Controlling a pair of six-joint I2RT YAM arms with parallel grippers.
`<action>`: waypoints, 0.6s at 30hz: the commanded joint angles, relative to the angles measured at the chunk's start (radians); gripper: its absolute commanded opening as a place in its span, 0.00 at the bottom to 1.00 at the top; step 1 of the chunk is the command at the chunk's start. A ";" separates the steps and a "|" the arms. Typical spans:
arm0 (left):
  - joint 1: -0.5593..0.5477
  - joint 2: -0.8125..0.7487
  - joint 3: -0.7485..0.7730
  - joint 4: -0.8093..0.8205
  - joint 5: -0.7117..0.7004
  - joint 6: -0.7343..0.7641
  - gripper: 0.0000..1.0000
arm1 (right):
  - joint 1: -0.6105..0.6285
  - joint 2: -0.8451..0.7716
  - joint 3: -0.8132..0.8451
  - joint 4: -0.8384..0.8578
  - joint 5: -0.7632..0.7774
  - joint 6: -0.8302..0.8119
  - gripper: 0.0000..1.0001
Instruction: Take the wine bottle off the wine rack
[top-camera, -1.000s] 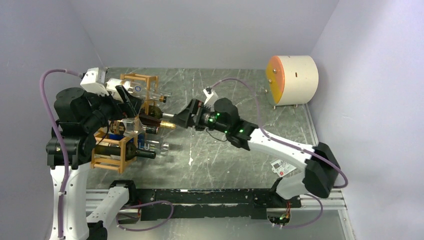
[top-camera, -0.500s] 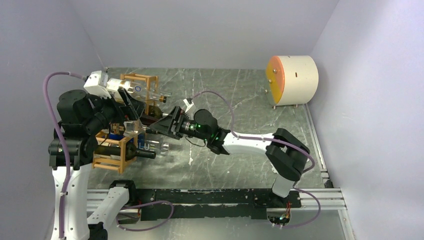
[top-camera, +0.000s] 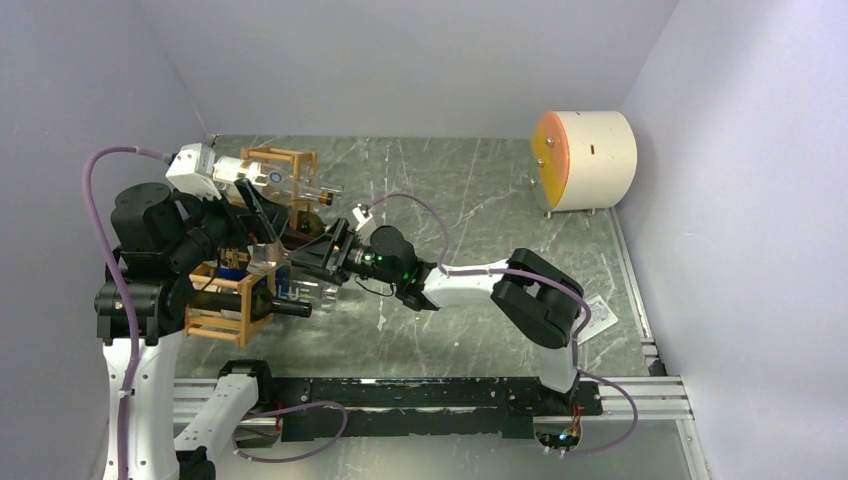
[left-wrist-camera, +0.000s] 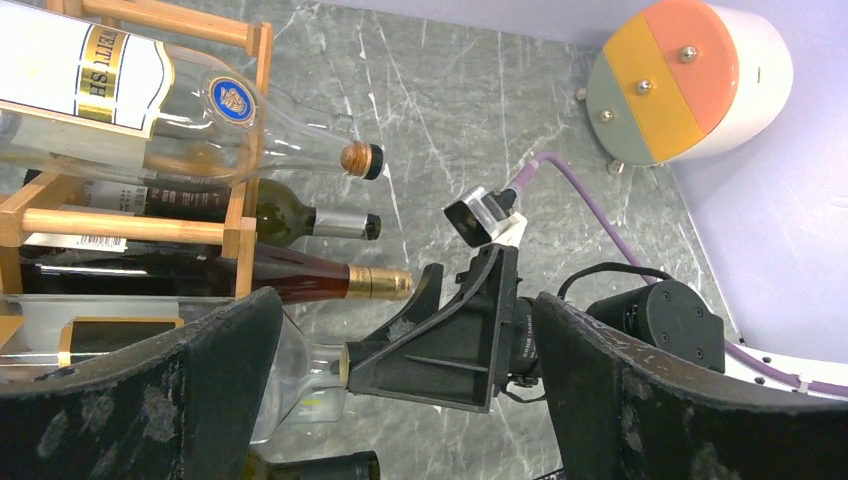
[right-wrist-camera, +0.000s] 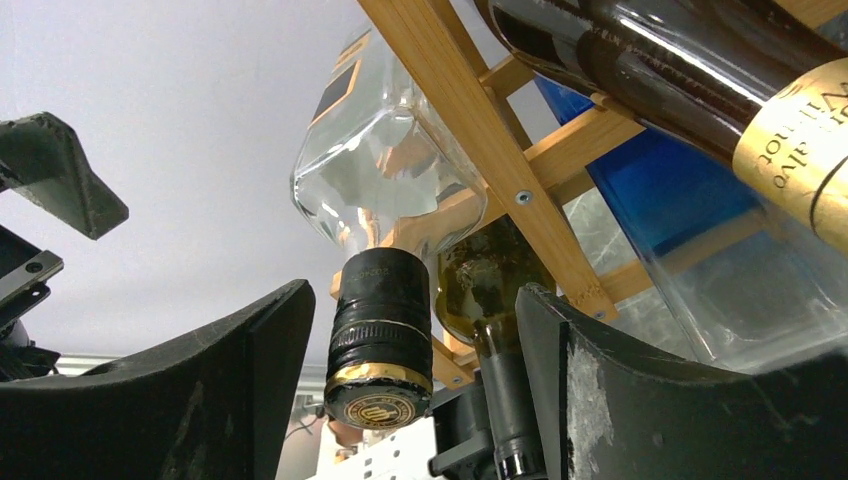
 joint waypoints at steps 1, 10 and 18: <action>0.010 -0.020 0.008 0.008 0.017 -0.001 0.98 | 0.016 0.029 0.039 0.070 0.001 0.033 0.77; 0.010 -0.004 0.015 0.000 0.025 0.005 0.98 | 0.018 0.073 0.056 0.125 0.006 0.046 0.60; 0.010 -0.009 0.026 -0.006 0.019 0.006 0.98 | 0.018 0.081 0.073 0.126 0.002 0.042 0.53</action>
